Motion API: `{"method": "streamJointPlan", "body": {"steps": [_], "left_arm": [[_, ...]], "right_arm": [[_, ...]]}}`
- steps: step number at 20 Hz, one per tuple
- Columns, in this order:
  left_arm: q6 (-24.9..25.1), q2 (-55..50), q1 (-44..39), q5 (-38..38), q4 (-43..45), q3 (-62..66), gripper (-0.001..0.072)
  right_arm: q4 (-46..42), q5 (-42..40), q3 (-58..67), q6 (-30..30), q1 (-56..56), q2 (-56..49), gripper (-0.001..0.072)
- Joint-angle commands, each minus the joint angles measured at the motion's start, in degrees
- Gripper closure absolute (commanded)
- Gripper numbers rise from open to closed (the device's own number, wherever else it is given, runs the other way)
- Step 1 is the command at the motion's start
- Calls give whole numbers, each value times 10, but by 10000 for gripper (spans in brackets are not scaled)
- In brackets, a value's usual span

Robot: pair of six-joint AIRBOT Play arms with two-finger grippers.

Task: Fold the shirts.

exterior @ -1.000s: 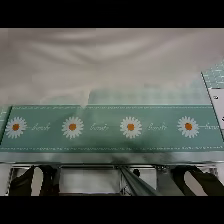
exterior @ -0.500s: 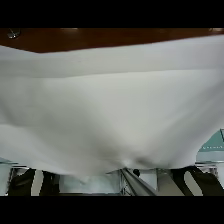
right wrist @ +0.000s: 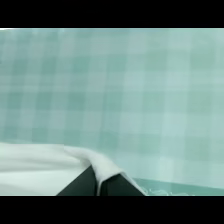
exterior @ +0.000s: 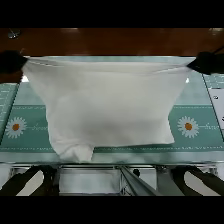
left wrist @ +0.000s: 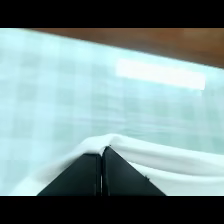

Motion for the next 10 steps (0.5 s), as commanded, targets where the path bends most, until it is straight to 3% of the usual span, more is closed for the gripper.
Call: {"method": "streamJointPlan", "body": {"steps": [1, 3, 5, 8, 10], "left_arm": [[-28, -142, -51, 141, -1, -3, 679], [-46, -208, -66, 187, -1, 14, 679], [-88, -264, -71, 187, -1, 48, 678], [-143, -306, -71, 150, -1, 81, 678], [-134, -302, -67, 93, -1, 90, 678]], "right_arm": [[42, -116, 10, -9, 0, -147, 691], [69, -144, 57, -8, 0, -226, 691], [78, -139, 122, -4, 1, -300, 691], [78, -80, 197, 17, 0, -370, 691], [78, -38, 208, 15, -3, -373, 691]]}}
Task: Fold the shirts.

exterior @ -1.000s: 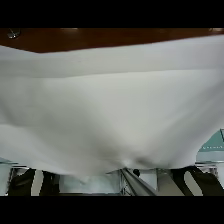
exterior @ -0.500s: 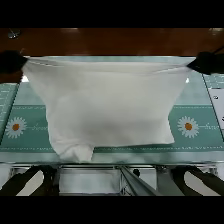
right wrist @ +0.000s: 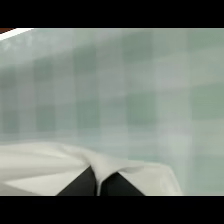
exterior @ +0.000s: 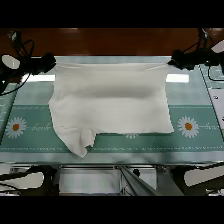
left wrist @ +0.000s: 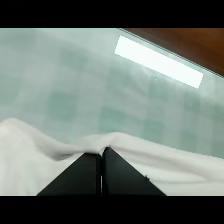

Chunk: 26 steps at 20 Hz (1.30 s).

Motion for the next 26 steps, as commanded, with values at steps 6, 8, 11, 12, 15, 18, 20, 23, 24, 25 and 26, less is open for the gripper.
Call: {"method": "streamJointPlan", "body": {"steps": [6, 8, 11, 12, 15, 18, 20, 23, 24, 25, 26], "left_arm": [[53, 11, 10, -292, 78, 22, 678], [53, 7, 13, -335, 84, -1, 677], [53, -5, 14, -334, 84, -40, 643], [52, -12, 17, -346, 84, -40, 422], [30, -12, 37, -400, 106, -33, 11], [35, 32, 81, -449, 107, -62, 10], [54, 95, 116, -445, 108, -140, 10], [97, 200, 197, -418, 49, -321, 10], [119, 228, 227, -400, 6, -378, 10], [139, 253, 263, -383, -41, -430, 10], [158, 271, 297, -378, -78, -465, 10]], "right_arm": [[-47, 219, 28, -22, -14, -25, 691], [-88, 221, 0, -21, -10, -25, 691], [-71, 193, -56, -24, -10, -25, 684], [-70, 184, -63, -18, -10, -25, 500], [-68, 226, -41, -14, -26, -18, 88], [-93, 263, -60, -18, -72, 33, 89], [-89, 231, -143, -21, -111, 100, 89], [28, 169, -326, -65, -153, 234, 89], [68, 148, -382, -84, -153, 278, 89], [93, 133, -433, -94, -148, 320, 89], [98, 125, -471, -99, -141, 352, 89]]}}
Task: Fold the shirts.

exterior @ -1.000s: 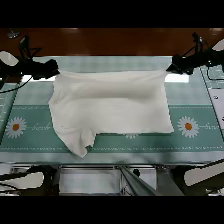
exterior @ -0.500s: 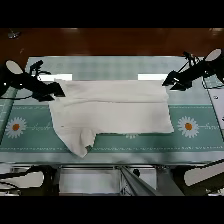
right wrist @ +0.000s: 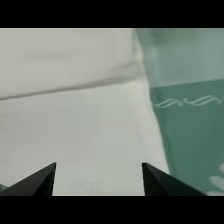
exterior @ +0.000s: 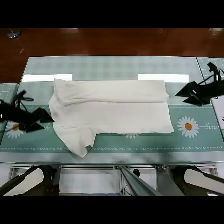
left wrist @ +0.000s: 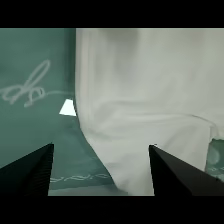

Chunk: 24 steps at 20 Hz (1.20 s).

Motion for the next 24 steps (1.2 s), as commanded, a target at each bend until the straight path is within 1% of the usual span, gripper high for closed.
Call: {"method": "streamJointPlan", "body": {"steps": [1, 3, 5, 7, 10, 11, 13, 15, 16, 17, 18, 19, 20, 21, 24], "left_arm": [[73, 81, 111, 27, -130, -155, 10], [104, 89, 138, 30, -152, -188, 10], [112, 89, 129, 45, -166, -209, 10], [125, 88, 98, 56, -199, -212, 10], [116, 81, 20, 101, -203, -223, 10], [116, 79, -10, 115, -207, -233, 10], [116, 78, -54, 132, -222, -261, 10], [117, 78, -73, 126, -216, -277, 13], [124, 78, -72, 114, -218, -277, 49], [132, 78, -72, 109, -219, -275, 331], [147, 81, -72, 109, -234, -275, 664], [159, 82, -72, 108, -255, -272, 677], [165, 82, -72, 106, -275, -268, 677], [172, 82, -72, 106, -289, -264, 677], [172, 82, -73, 106, -295, -261, 677]], "right_arm": [[74, -54, -160, -36, 2, 129, 89], [74, -63, -202, -36, 17, 151, 89], [75, -69, -223, -36, 33, 151, 89], [77, -72, -225, -35, 46, 152, 89], [93, -99, -223, -28, 43, 151, 89], [90, -103, -216, -26, 29, 151, 89], [88, -80, -185, -25, -24, 152, 89], [60, -54, -150, -24, -89, 152, 89], [36, -43, -141, -21, -117, 152, 89], [-4, -31, -142, -7, -143, 151, 89], [-65, -18, -148, 21, -154, 151, 89], [-117, -9, -161, 50, -152, 151, 89], [-138, -6, -184, 69, -145, 151, 89], [-132, -10, -209, 70, -134, 151, 89], [-113, -12, -262, 67, -72, 140, 89]]}}
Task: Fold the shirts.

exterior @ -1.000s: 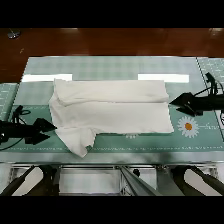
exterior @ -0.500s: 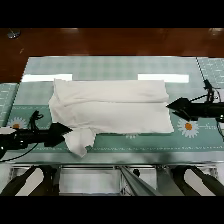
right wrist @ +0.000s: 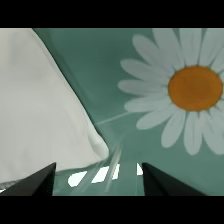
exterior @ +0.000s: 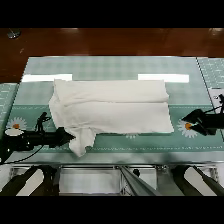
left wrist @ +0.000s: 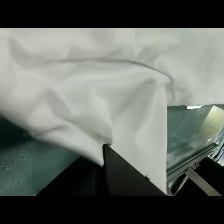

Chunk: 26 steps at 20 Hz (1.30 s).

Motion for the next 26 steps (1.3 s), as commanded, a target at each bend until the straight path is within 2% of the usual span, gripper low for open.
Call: {"method": "streamJointPlan", "body": {"steps": [1, 3, 7, 12, 13, 14, 15, 16, 20, 22, 26], "left_arm": [[11, 0, -2, -6, -28, 3, 677], [11, 0, -2, -7, -28, 3, 677], [11, 0, -2, -10, -28, 3, 677], [11, 0, -2, -10, -28, 3, 677], [11, 0, -2, -10, -28, 3, 677], [11, 0, -2, -10, -29, 3, 677], [11, 0, -2, -11, -30, 3, 677], [11, 1, -1, -20, -29, 9, 677], [15, 1, 62, -85, -8, 105, 677], [-19, -7, 72, -59, -8, 156, 679], [-53, -113, 6, 10, -9, 295, 678]], "right_arm": [[-24, 7, -41, 10, 58, -21, 89], [-21, -3, -39, 4, 86, -57, 89], [89, -28, -38, -31, 87, -113, 89], [159, -87, -38, -31, 87, -140, 97], [166, -96, -38, -31, 92, -143, 172], [170, -105, -38, -34, 103, -143, 300], [179, -106, -34, -62, 118, -143, 598], [184, -96, -24, -91, 130, -142, 691], [177, -30, 70, -88, 134, -142, 691], [180, -49, 117, -63, 138, -144, 691], [187, -93, 220, -38, 177, -197, 691]]}}
